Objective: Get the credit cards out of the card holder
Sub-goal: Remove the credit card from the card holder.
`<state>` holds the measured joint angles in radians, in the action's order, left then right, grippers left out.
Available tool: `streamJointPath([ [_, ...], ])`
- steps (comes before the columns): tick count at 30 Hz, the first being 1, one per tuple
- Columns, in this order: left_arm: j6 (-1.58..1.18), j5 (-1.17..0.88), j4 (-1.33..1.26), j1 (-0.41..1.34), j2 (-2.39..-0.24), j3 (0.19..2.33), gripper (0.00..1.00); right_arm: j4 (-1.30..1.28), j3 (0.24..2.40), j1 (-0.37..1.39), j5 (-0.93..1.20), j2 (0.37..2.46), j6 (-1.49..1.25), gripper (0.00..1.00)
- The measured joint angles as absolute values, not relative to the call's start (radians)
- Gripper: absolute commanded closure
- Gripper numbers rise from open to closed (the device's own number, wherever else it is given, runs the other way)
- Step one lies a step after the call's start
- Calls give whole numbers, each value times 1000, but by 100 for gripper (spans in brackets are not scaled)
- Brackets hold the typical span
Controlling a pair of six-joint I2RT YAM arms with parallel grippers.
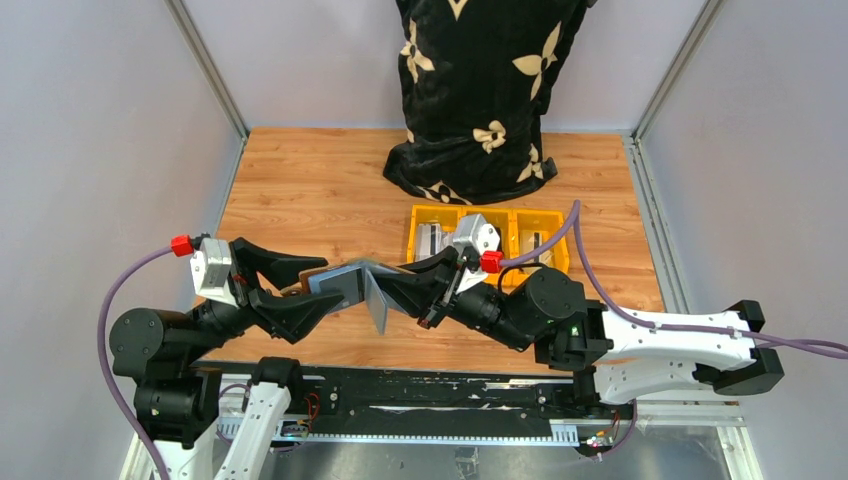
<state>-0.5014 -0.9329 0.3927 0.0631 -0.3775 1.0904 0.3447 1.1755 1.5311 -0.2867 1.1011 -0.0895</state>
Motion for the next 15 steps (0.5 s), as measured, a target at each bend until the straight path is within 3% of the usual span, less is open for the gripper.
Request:
streamJointPath([
  [11, -508, -928, 383, 63, -377, 1088, 32, 353, 1159, 1530, -239, 1085, -101, 100],
  [15, -573, -992, 318, 63, -378, 1074, 54, 366, 1151, 1514, -179, 1084, -139, 100],
])
